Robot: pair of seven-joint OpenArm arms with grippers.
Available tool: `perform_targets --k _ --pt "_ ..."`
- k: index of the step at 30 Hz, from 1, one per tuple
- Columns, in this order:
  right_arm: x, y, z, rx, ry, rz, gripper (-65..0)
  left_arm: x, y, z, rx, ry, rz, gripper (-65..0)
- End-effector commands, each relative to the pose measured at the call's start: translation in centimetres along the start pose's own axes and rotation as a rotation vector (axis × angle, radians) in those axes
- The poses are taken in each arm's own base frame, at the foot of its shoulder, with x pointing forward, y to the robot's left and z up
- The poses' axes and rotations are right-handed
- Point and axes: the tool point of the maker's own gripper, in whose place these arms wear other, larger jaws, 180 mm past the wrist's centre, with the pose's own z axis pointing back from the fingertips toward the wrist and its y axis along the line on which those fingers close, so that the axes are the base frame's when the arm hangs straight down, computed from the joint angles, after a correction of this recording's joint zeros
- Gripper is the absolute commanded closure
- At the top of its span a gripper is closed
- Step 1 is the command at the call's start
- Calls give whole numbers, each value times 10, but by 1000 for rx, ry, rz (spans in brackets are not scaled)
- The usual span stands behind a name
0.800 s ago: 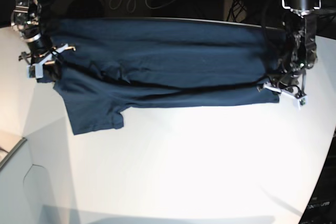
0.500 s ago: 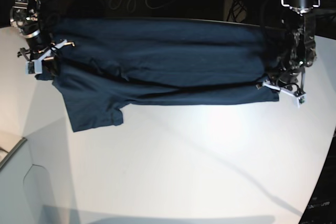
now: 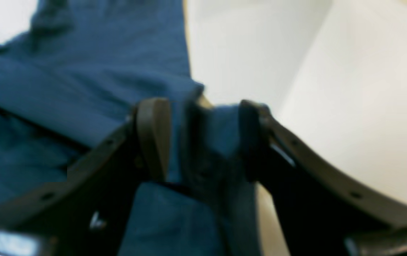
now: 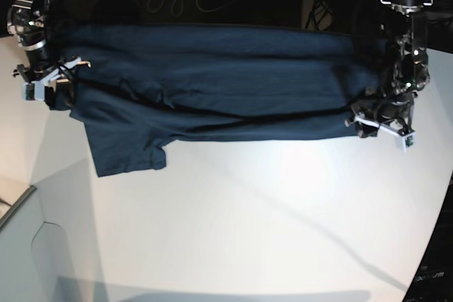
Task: Layout the t-shirt on the table in an organized manner, then fold the t-shirt properly
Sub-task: 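Lift the hem edge with both grippers and fold it toward the collar, then regrasp the folded shirt edges with both grippers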
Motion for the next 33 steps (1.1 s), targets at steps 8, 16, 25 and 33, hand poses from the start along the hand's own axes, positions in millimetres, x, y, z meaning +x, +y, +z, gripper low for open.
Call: perform_targets --k 8,16,25,33 --pt "22 -5 -1 1 -64 17 -308 32 30 -14 71 -53 78 -327" --pt "22 -4 -2 2 -65 16 -308 36 28 -29 77 -32 106 -327" --pt "37 -5 -10 -1 -99 17 -307 30 20 -36 67 -13 129 -325" --pt "51 -8 -17 -7 -134 19 -309 23 20 -38 70 4 136 -225"
